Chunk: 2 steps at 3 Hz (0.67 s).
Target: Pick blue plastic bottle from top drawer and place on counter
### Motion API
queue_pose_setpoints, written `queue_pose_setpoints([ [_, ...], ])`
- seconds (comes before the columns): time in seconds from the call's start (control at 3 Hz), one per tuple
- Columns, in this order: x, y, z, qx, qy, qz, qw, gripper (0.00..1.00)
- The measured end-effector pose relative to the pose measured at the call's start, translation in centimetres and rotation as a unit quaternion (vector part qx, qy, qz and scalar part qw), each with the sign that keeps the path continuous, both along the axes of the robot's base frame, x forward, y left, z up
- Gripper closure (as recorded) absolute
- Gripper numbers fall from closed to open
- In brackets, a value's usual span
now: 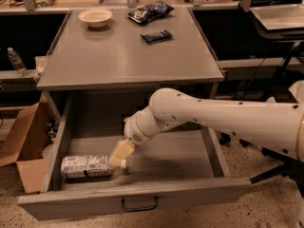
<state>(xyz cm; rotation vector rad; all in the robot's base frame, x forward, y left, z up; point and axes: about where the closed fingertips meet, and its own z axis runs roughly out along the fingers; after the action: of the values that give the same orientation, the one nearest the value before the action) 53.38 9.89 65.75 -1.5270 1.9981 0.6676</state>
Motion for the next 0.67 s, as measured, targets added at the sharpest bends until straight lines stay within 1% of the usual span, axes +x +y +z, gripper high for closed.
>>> queue_pose_setpoints([
  [0.33,-0.9,2.1,-2.3,-0.009,0.013,0.015,0.9998,0.00],
  [0.67,-2.3,3.8,-4.2,-0.019,0.026,0.032,0.9990,0.00],
])
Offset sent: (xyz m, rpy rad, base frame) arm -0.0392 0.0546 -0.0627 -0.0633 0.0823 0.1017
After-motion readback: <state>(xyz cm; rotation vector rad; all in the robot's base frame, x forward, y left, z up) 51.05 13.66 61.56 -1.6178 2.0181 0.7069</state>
